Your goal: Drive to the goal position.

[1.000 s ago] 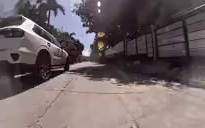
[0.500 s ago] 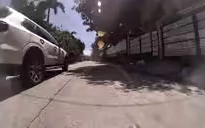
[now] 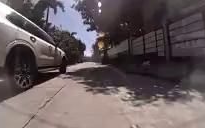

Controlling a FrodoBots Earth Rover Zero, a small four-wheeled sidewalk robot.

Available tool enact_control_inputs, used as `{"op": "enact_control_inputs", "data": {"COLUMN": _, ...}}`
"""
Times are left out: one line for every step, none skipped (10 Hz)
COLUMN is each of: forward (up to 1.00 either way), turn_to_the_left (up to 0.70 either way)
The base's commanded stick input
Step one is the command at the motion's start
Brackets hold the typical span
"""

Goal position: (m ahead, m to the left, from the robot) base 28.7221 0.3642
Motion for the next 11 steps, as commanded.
{"op": "enact_control_inputs", "data": {"forward": 1.00, "turn_to_the_left": 0.00}}
{"op": "enact_control_inputs", "data": {"forward": 1.00, "turn_to_the_left": 0.00}}
{"op": "enact_control_inputs", "data": {"forward": 1.00, "turn_to_the_left": -0.03}}
{"op": "enact_control_inputs", "data": {"forward": 1.00, "turn_to_the_left": -0.27}}
{"op": "enact_control_inputs", "data": {"forward": 1.00, "turn_to_the_left": -0.27}}
{"op": "enact_control_inputs", "data": {"forward": 1.00, "turn_to_the_left": -0.04}}
{"op": "enact_control_inputs", "data": {"forward": 1.00, "turn_to_the_left": 0.00}}
{"op": "enact_control_inputs", "data": {"forward": 1.00, "turn_to_the_left": 0.00}}
{"op": "enact_control_inputs", "data": {"forward": 1.00, "turn_to_the_left": 0.00}}
{"op": "enact_control_inputs", "data": {"forward": 1.00, "turn_to_the_left": 0.00}}
{"op": "enact_control_inputs", "data": {"forward": 1.00, "turn_to_the_left": 0.00}}
